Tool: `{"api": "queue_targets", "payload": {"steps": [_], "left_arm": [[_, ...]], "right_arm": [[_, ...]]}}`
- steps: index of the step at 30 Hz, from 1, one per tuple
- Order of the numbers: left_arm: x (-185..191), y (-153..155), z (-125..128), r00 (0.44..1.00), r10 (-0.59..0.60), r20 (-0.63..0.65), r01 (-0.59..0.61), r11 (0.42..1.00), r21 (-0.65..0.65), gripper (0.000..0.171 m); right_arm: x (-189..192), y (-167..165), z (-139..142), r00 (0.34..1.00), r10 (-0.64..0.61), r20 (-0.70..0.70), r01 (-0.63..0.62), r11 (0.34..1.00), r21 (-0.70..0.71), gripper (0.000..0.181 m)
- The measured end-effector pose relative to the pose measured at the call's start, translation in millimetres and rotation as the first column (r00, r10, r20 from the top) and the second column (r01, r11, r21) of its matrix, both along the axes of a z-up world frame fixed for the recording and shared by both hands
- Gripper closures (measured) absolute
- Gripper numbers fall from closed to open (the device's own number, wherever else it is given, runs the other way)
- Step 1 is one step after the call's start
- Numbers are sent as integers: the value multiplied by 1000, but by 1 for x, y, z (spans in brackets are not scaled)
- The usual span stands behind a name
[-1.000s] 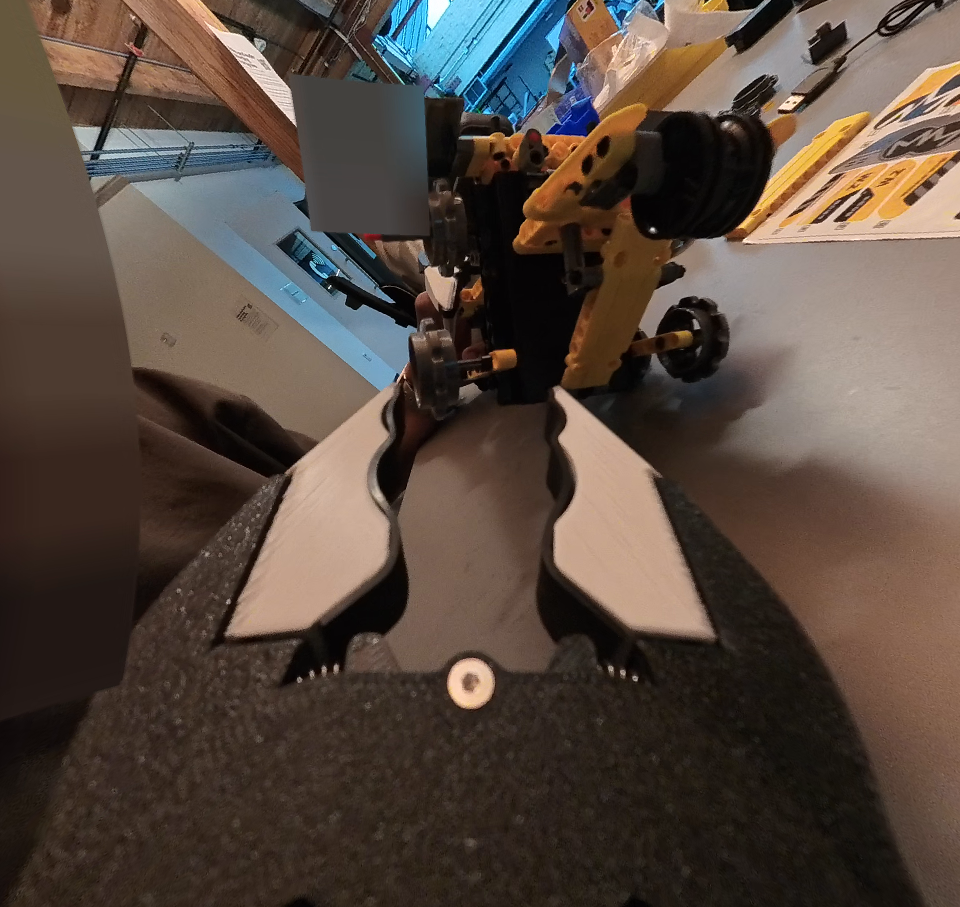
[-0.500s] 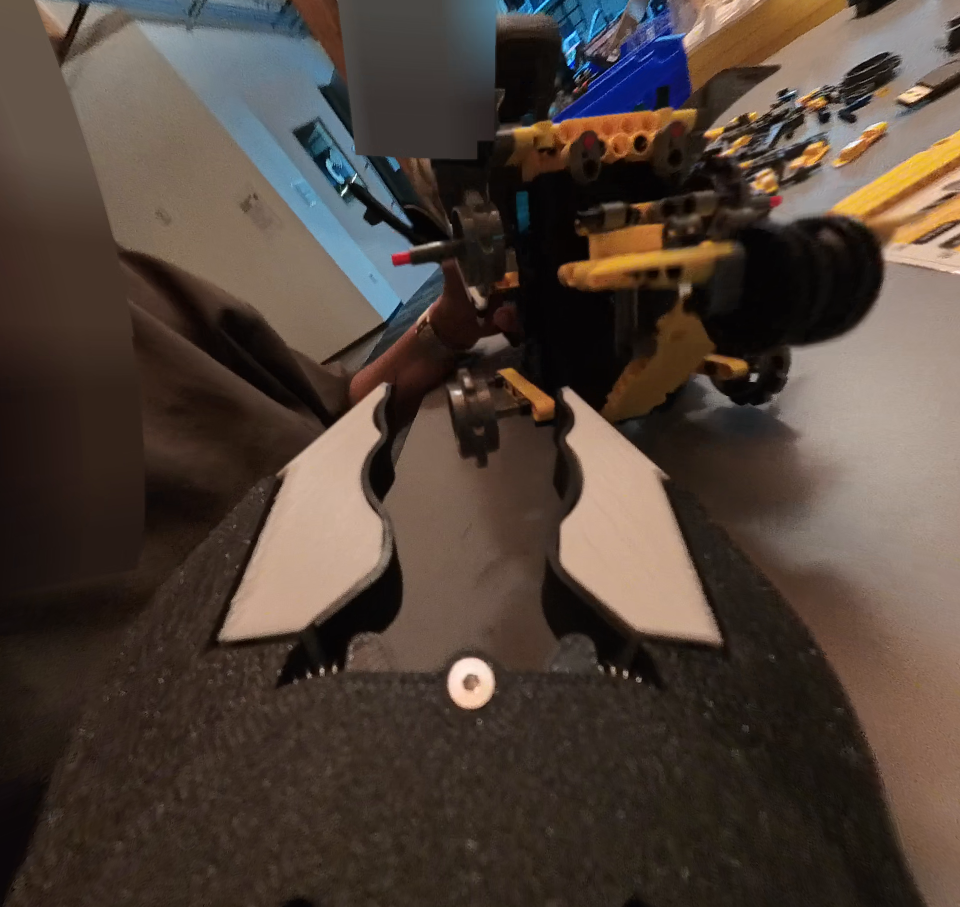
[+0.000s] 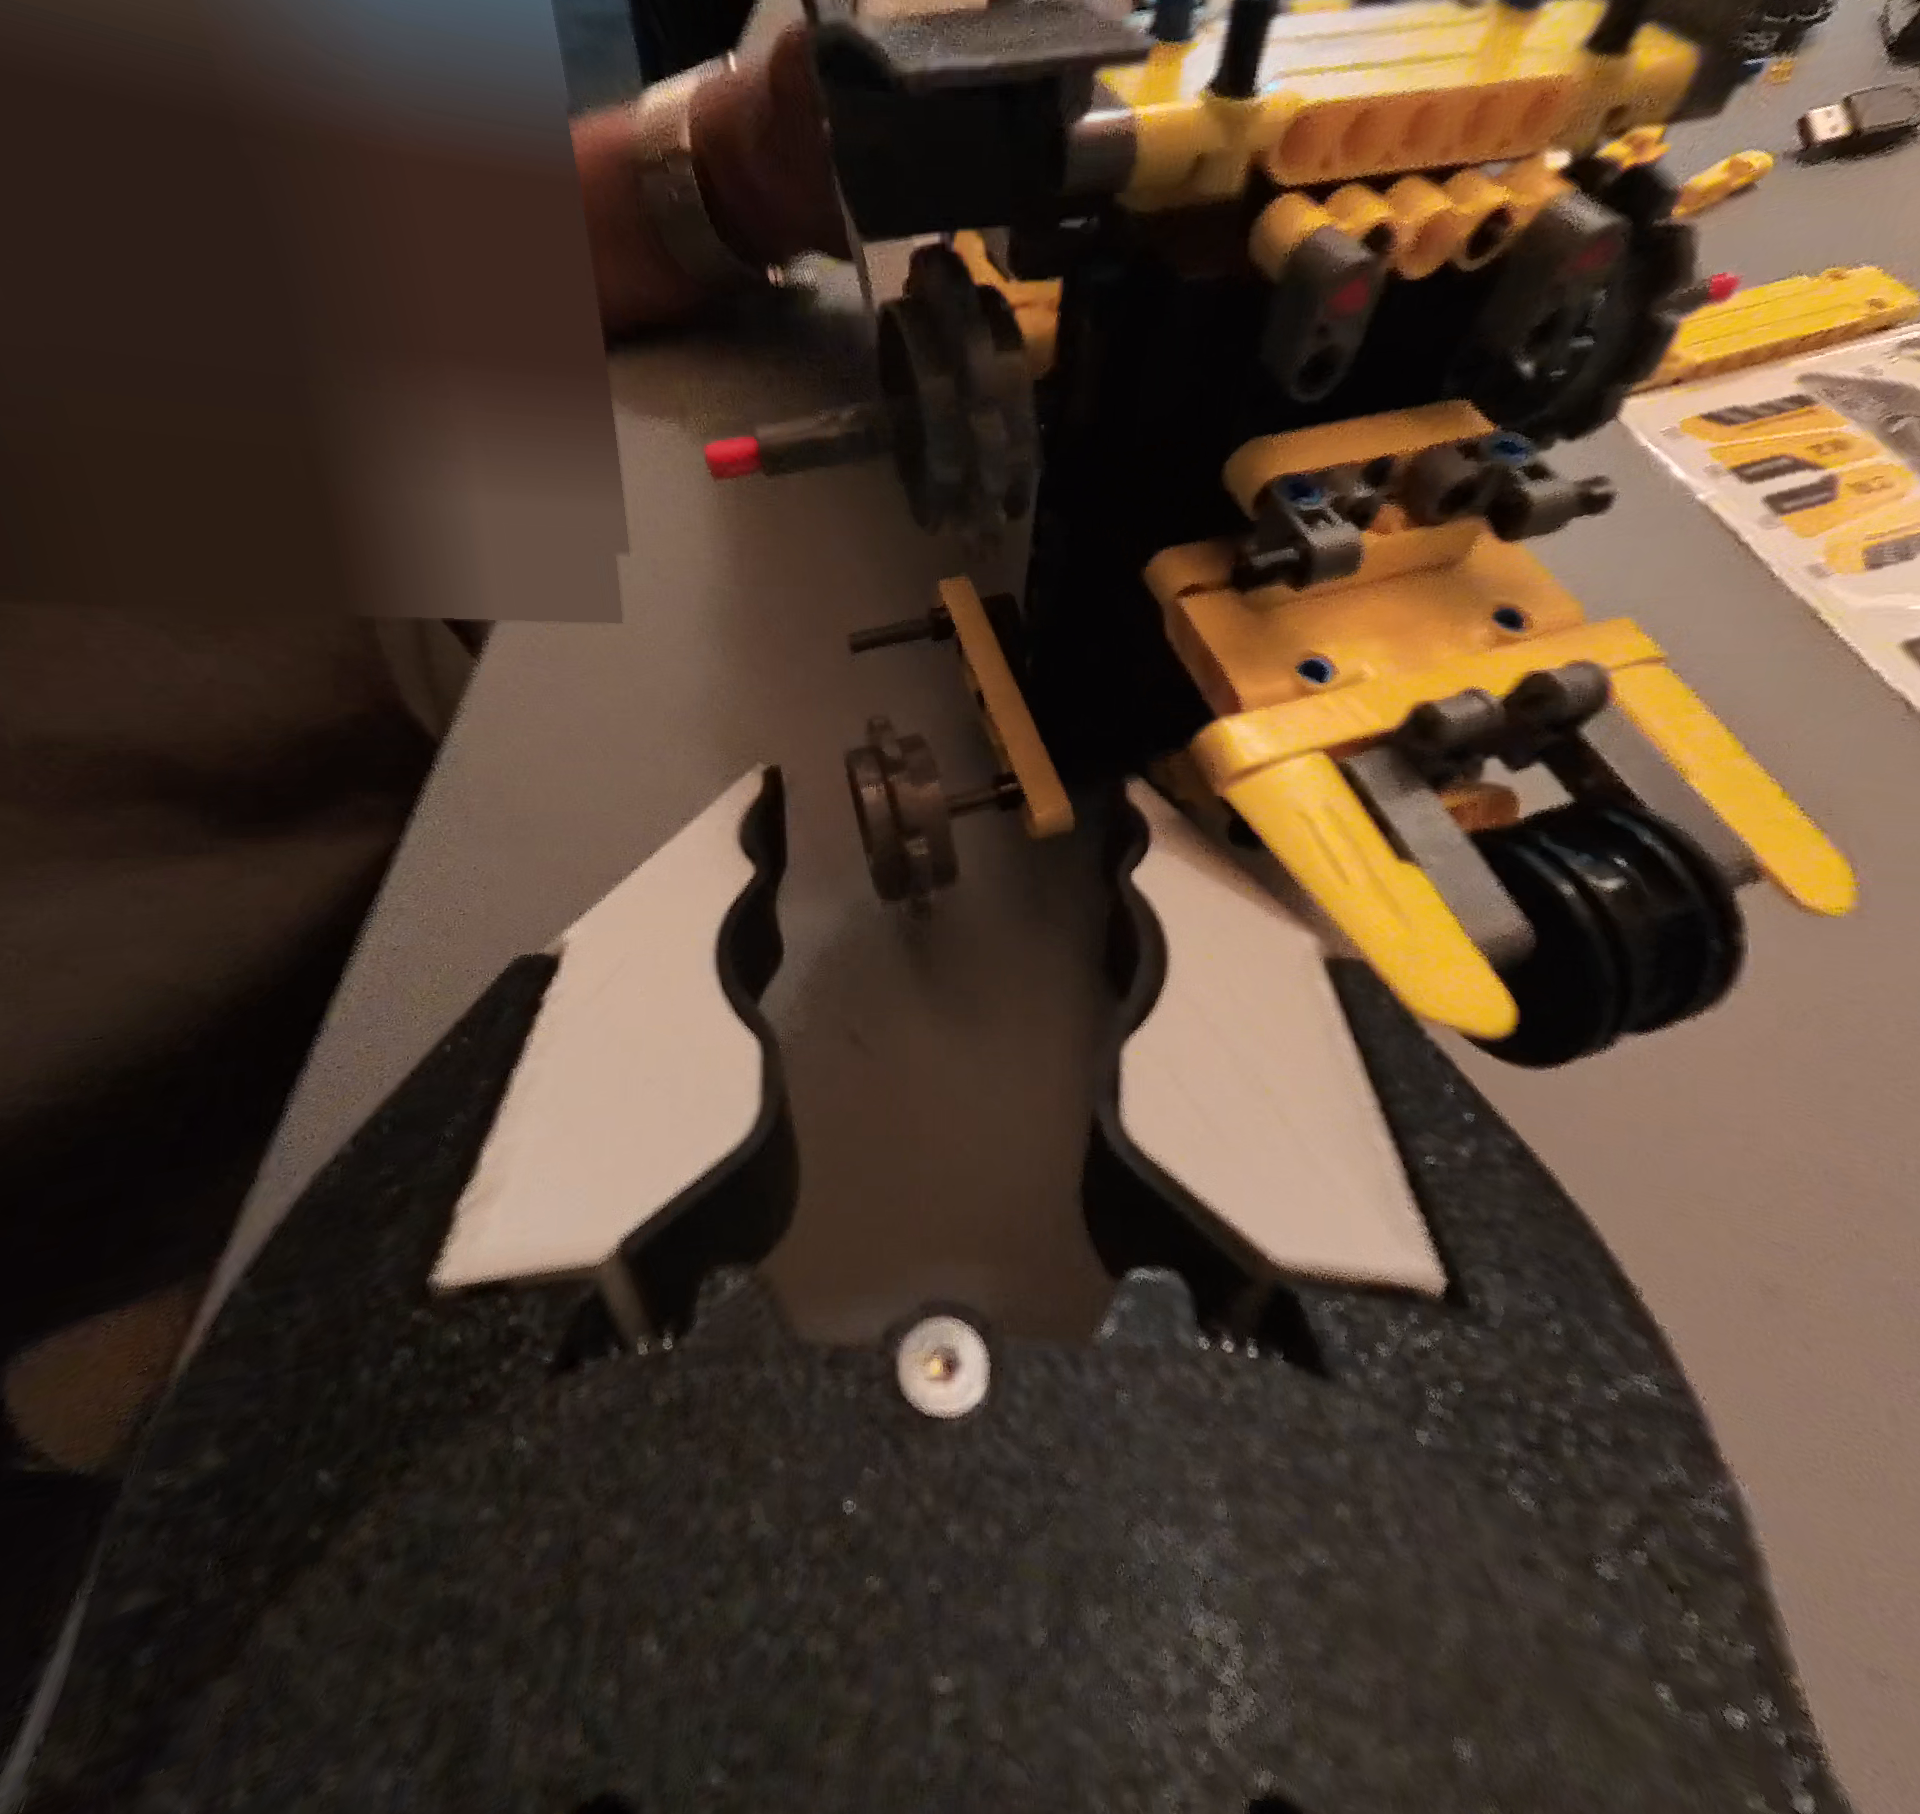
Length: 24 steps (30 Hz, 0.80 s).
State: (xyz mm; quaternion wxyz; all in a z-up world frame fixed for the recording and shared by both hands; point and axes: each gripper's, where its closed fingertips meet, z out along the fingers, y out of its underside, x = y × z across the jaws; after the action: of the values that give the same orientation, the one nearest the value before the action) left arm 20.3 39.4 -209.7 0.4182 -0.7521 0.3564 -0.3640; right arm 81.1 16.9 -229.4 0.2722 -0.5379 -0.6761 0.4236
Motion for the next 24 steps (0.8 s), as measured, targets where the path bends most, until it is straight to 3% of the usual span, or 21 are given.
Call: {"api": "queue_targets", "payload": {"steps": [7, 24], "left_arm": [[4, -1, -6, 998, -10, -66, 13, 999, 50, 89], [11, -5, -5, 994, -84, -71, 89, 994, 69, 89]], "right_arm": [[-1, -5, -16, 998, 4, 63, -15, 986, 164, 125], [5, -7, -21, 991, -27, 130, -15, 949, 314, 140]]}}
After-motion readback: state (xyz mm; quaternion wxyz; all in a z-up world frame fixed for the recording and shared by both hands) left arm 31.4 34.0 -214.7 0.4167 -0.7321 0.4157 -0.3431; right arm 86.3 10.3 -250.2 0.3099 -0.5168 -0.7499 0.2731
